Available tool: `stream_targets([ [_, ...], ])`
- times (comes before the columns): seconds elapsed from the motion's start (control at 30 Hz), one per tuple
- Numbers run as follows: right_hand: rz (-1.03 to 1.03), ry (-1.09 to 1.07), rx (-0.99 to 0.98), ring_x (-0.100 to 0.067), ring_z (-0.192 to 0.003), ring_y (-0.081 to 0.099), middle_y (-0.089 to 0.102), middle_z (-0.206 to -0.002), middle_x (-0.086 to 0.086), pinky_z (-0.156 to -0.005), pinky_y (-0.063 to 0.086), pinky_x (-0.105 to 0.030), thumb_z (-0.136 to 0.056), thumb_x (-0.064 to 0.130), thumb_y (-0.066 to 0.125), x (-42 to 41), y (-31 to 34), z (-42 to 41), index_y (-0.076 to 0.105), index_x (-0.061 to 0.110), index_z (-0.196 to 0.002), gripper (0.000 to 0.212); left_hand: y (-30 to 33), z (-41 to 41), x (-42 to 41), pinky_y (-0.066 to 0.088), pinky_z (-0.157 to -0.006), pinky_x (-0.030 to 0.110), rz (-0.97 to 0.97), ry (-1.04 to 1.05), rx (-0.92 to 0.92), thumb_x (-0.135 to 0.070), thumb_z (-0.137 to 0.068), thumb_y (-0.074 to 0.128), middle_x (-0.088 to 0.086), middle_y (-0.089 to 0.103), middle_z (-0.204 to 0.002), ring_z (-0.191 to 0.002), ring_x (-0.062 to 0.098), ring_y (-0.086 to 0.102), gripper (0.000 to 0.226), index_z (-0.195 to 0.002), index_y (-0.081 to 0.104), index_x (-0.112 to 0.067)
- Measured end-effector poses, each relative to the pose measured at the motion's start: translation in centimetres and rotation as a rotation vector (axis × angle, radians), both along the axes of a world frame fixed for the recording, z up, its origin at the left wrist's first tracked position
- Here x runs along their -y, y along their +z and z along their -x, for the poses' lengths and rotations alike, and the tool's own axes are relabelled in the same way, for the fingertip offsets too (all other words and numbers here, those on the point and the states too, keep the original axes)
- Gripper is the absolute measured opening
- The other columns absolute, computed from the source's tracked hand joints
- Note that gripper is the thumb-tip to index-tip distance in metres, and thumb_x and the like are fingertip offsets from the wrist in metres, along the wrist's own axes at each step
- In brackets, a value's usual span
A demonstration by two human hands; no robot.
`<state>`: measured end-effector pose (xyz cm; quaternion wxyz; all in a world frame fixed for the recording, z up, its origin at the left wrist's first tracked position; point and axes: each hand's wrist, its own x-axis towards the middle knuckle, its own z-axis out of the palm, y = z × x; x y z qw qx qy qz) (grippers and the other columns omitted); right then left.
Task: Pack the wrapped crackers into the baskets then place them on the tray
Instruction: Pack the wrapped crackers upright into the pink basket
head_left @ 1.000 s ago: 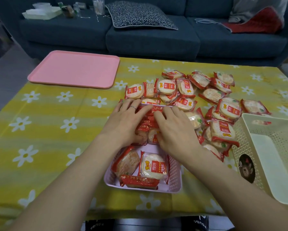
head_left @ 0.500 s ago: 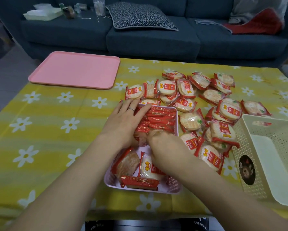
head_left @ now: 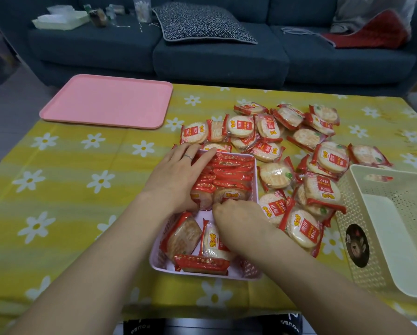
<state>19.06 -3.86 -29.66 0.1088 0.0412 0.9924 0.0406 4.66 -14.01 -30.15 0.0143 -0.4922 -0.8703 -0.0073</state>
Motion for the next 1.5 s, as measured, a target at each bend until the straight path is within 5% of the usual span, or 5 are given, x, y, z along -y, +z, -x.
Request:
stream_targets([
  [0.33, -0.04, -0.021, -0.024, -0.027, -0.104, 0.067, 0.065, -0.121, -0.007, -0.066, 0.037, -0.031, -0.094, 0.011, 0.049, 0.0, -0.6, 0.3, 0.045, 0.007, -0.136, 0.043, 0.2, 0.2, -0.1, 0.027, -0.121, 0.04, -0.025, 0.003, -0.026, -0.059, -0.07, 0.078, 0.0, 0.03, -0.159, -0.148, 0.025, 0.023, 0.118, -0.16, 0.011, -0.022],
  [0.77, -0.04, -0.068, 0.023, -0.028, -0.11, 0.063, 0.061, -0.126, -0.01, -0.07, 0.037, -0.033, -0.093, 0.015, 0.052, 0.1, -0.8, 0.9, 0.043, 0.006, -0.135, 0.044, 0.3, -0.1, -0.1, 0.021, -0.124, 0.041, -0.003, 0.024, -0.03, -0.06, -0.072, 0.075, 0.003, 0.024, -0.163, -0.15, 0.026, 0.019, 0.117, -0.16, 0.011, -0.016],
  [1.1, 0.301, 0.015, 0.246, -0.032, -0.115, 0.058, 0.058, -0.126, -0.01, -0.09, 0.052, -0.043, -0.088, 0.008, 0.05, 0.3, -0.2, 0.0, 0.05, 0.017, -0.134, 0.047, 1.1, 0.3, 0.8, 0.013, -0.125, 0.043, -0.038, 0.041, 0.15, -0.063, -0.06, 0.082, 0.003, 0.012, -0.166, -0.152, 0.026, 0.01, 0.133, -0.161, 0.004, -0.025],
  [1.3, 0.375, -0.03, 0.257, -0.033, -0.122, 0.053, 0.048, -0.131, -0.012, -0.099, 0.048, -0.046, -0.085, 0.004, 0.054, 0.2, -0.1, 0.4, 0.044, 0.016, -0.14, 0.056, 3.2, -0.8, 1.5, 0.028, -0.103, 0.037, -0.241, 0.064, 0.209, -0.059, -0.063, 0.079, -0.002, 0.036, -0.131, -0.122, 0.021, 0.032, 0.089, -0.137, 0.042, -0.027],
  [1.5, 0.411, -0.024, 0.196, -0.03, -0.121, 0.054, 0.053, -0.133, -0.009, -0.097, 0.05, -0.04, -0.082, 0.009, 0.058, -0.4, 1.4, 0.9, 0.051, 0.027, -0.136, 0.057, 3.0, -0.8, 1.7, 0.025, -0.083, 0.032, -0.214, 0.006, 0.254, -0.047, -0.071, 0.076, -0.012, 0.047, -0.096, -0.094, 0.014, 0.034, 0.039, -0.093, 0.053, -0.026],
])
